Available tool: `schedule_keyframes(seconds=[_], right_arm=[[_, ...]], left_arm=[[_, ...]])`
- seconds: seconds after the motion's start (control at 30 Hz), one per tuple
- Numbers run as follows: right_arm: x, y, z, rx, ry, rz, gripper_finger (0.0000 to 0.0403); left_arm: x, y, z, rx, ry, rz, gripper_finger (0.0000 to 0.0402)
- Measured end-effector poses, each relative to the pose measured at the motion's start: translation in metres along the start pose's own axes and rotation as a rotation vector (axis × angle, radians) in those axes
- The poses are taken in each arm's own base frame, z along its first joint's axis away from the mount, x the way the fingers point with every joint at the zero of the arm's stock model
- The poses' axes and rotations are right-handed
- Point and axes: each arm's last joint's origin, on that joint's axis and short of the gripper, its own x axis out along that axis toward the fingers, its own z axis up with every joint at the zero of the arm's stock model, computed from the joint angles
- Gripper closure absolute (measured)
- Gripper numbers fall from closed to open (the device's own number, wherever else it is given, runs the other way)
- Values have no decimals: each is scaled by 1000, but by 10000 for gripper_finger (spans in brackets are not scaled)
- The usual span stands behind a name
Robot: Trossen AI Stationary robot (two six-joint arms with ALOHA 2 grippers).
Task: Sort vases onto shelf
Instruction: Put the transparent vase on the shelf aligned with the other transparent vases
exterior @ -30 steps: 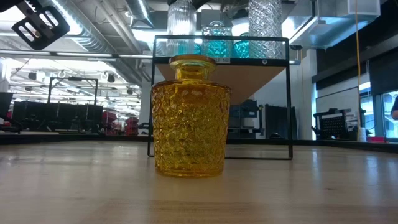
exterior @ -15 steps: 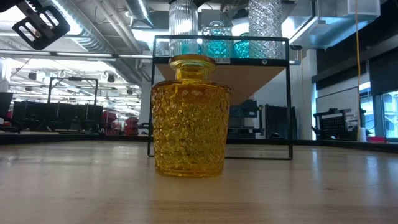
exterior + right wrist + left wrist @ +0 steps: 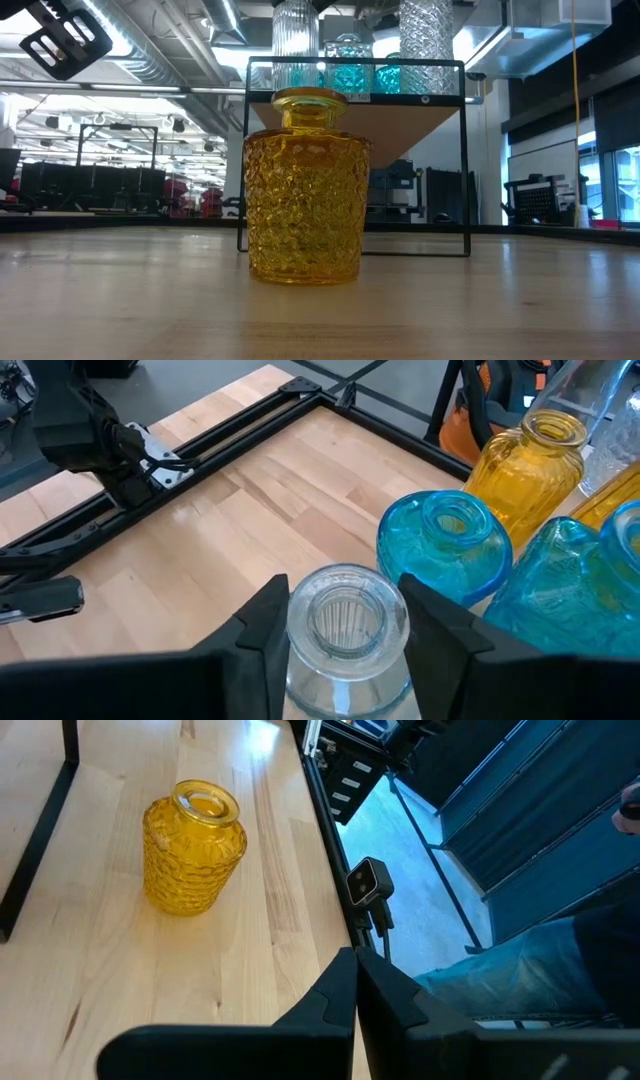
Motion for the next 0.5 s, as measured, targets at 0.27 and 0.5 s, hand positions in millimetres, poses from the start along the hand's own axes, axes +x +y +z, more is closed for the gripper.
schedule_keyframes(seconds=[0.27,0.5], right_arm=[[3,-3,2,33,14,-11,191],[2,-5,3,31,-9,-32,167]], left_arm=[[0,0,0,0,0,0,402],[0,0,0,0,0,0,401]])
